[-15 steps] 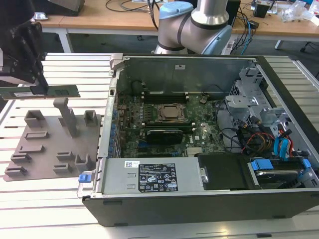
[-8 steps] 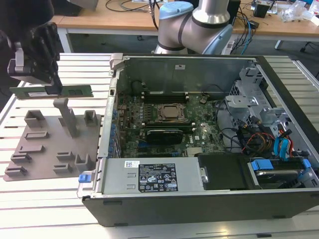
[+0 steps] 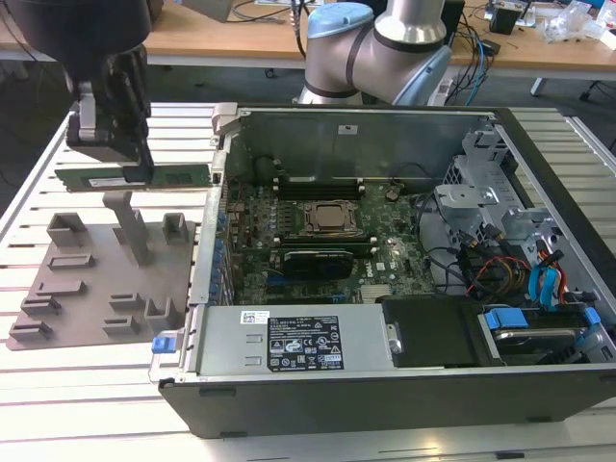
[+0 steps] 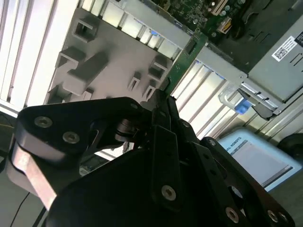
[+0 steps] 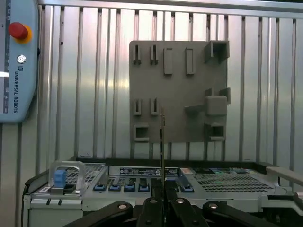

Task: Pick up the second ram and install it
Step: 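Pick up the second ram and move it above second insertion slot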

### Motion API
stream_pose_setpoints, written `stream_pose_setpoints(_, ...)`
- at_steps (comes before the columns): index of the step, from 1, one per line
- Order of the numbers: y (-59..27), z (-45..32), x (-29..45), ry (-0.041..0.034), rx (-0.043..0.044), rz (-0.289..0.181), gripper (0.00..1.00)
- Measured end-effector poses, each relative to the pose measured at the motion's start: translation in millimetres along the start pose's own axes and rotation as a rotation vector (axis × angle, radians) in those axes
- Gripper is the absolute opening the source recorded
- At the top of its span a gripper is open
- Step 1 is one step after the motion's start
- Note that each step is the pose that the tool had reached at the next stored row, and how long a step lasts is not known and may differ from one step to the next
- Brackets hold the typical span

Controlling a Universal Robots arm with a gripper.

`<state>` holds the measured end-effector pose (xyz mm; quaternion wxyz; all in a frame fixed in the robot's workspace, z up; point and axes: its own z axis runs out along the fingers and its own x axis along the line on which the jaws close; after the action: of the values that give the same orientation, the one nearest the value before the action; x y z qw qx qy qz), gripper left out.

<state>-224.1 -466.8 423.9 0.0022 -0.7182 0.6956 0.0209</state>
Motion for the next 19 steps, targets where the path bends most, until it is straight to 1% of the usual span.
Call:
stream_pose_setpoints(2, -11.8, -0.3, 0.4, 0.0000, 0.0000, 0.000, 0.13)
stream_pose_setpoints(5, -23.4, -0.6, 0.7, -0.0001, 0.0001, 0.000, 0.13)
stream_pose_setpoints(7, -28.3, -0.7, 0.9, -0.0001, 0.0001, 0.000, 0.13)
stream_pose_setpoints(9, -38.1, -1.0, 1.2, 0.0000, 0.0000, 0.000, 0.13)
stream_pose_setpoints(10, -46.3, -1.2, 1.4, 0.0000, 0.0001, 0.000, 0.13)
stream_pose_setpoints(12, -57.3, -1.5, 1.8, 0.0000, 0.0001, 0.000, 0.13)
stream_pose_setpoints(13, -67.7, -1.8, 2.1, 0.0000, 0.0001, 0.000, 0.13)
stream_pose_setpoints(15, -82.2, -2.2, 2.6, 0.0000, 0.0000, 0.000, 0.13)
stream_pose_setpoints(16, -86.9, -2.3, 2.7, 0.0000, 0.0001, 0.000, 0.13)
stream_pose_setpoints(17, -94.0, -2.5, 2.9, -0.0001, 0.0000, 0.000, 0.13)
stream_pose_setpoints(19, -102.1, -2.7, 3.2, -0.0001, 0.0001, 0.000, 0.13)
